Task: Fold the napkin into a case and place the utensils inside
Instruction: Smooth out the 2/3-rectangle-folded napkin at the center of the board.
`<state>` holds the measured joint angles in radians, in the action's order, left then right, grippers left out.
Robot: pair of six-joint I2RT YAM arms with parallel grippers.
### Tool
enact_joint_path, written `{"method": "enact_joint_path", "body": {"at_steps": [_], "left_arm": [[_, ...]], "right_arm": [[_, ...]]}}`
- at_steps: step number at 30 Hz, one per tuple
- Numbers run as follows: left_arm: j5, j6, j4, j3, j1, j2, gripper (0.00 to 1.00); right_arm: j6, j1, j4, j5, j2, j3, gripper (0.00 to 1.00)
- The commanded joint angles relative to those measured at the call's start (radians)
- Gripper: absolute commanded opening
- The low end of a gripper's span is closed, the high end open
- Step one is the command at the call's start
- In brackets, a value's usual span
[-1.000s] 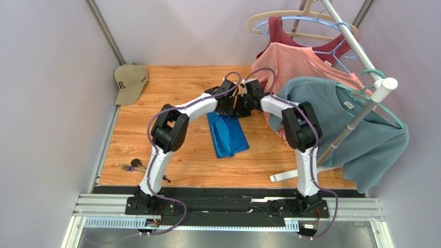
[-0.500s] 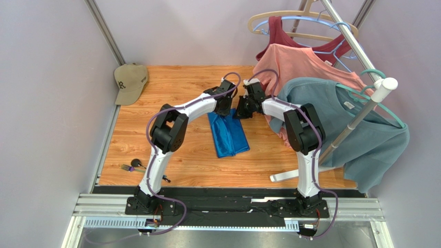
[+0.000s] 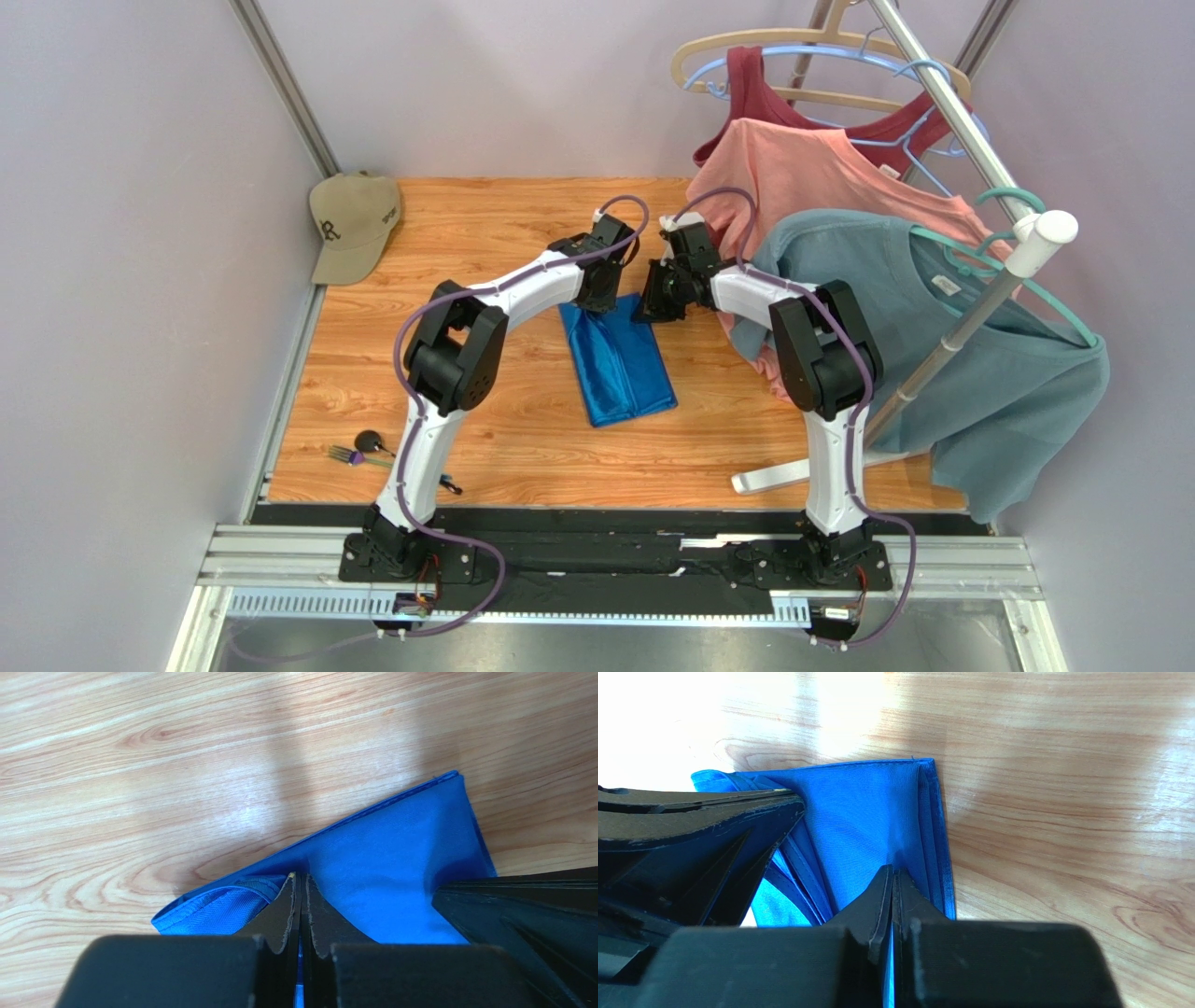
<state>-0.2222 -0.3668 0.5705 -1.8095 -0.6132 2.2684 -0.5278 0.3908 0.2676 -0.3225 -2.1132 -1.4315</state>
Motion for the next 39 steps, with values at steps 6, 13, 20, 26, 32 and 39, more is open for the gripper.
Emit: {"method": "enact_joint_path", "body": {"at_steps": [6, 13, 20, 26, 32, 39], "left_arm": [[0.090, 0.016, -0.032, 0.012, 0.009, -0.095, 0.26], [0.092, -0.006, -0.009, 0.019, 0.012, -0.237, 0.33], [0.110, -0.052, -0.046, 0.174, 0.045, -0.377, 0.27], [0.286, -0.115, -0.086, 0.233, 0.107, -0.345, 0.04], [0.374, -0.124, -0.104, 0.191, 0.122, -0.234, 0.00], [0.392, -0.116, -0.115, 0.176, 0.122, -0.164, 0.00]], "right_arm": [[0.037, -0.012, 0.058, 0.071, 0.005, 0.020, 0.00], [0.045, -0.010, 0.068, 0.060, -0.011, 0.005, 0.00], [0.054, -0.010, 0.078, 0.059, -0.014, -0.004, 0.00], [0.057, -0.009, 0.079, 0.056, -0.018, -0.010, 0.00], [0.057, -0.007, 0.079, 0.054, -0.024, -0.010, 0.00], [0.058, -0.006, 0.082, 0.053, -0.025, -0.014, 0.00]]}}
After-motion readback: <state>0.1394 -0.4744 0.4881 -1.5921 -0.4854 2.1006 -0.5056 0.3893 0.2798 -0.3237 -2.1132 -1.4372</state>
